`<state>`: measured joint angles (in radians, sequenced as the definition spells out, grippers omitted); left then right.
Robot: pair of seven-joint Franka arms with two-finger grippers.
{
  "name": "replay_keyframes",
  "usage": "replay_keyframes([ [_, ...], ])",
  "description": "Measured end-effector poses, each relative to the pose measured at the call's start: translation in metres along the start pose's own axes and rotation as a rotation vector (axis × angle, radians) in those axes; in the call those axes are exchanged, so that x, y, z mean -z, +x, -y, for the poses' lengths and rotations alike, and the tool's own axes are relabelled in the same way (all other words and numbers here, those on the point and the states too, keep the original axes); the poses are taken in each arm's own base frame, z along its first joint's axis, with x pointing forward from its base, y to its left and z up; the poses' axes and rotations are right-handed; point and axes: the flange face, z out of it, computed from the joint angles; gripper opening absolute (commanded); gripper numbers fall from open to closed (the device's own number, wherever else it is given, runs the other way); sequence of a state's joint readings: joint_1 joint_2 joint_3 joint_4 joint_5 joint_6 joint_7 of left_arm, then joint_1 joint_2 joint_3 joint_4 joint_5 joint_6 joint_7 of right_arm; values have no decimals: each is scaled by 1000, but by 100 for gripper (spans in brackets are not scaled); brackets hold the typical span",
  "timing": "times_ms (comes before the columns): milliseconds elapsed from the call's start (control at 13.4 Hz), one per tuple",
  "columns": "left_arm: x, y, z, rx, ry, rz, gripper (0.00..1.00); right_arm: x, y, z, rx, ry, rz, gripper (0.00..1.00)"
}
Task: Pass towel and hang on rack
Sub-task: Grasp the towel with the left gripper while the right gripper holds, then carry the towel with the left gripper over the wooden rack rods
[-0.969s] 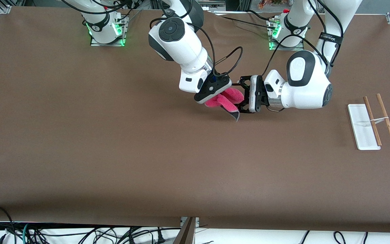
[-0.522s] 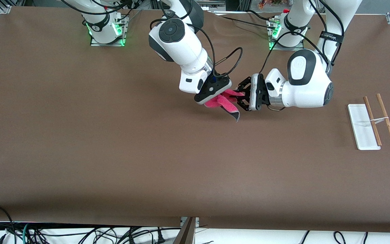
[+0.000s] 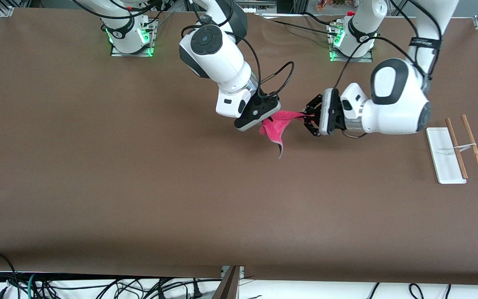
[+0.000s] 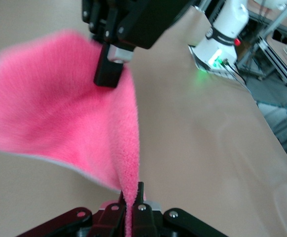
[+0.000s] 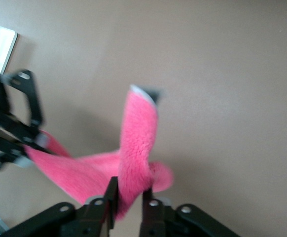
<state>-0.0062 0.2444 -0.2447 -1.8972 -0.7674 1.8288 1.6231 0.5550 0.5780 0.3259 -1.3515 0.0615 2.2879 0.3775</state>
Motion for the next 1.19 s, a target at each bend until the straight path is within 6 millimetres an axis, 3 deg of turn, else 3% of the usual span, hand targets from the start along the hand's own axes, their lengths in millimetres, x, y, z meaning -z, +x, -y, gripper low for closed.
replay_keyframes([
  [224,60,-17,-2,-4,-24,118,0,8,11,-18,-25,-7,-14,100],
  [447,129,-59,-6,45,-6,249,0,26,30,-63,-83,-34,-24,100],
  [820,261,-166,-16,201,125,456,0,71,49,-177,-233,-122,58,100],
  [969,293,-213,-21,272,147,501,0,97,52,-223,-296,-158,80,100],
  [1193,324,-298,-25,388,163,484,0,164,47,-300,-416,-251,83,100],
])
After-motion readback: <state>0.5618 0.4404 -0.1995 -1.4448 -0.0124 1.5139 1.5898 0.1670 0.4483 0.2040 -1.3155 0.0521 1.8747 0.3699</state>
